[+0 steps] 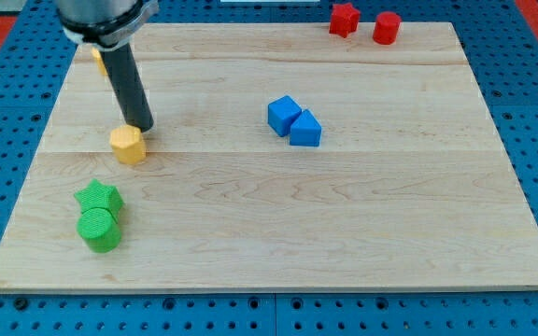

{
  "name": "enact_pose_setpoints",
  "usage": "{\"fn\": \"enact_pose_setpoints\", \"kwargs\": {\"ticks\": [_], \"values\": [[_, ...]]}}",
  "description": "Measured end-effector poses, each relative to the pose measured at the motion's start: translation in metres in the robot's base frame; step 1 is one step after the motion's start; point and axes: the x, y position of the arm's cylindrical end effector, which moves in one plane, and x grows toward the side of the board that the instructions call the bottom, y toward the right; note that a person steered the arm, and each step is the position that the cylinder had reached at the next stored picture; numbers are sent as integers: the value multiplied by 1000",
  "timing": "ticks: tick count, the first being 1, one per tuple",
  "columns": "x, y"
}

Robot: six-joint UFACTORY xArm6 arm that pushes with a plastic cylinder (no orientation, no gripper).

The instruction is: Slide the yellow heart above the yellow hexagon

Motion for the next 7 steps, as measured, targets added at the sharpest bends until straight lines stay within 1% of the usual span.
{"fn": "enact_pose_setpoints", "kwargs": {"ticks": [1, 2, 3, 4, 5, 6, 7], "values": [[29, -9], [16, -28], [-68, -13], [-146, 19], [-210, 3], [-213, -72], [-194, -92]]}}
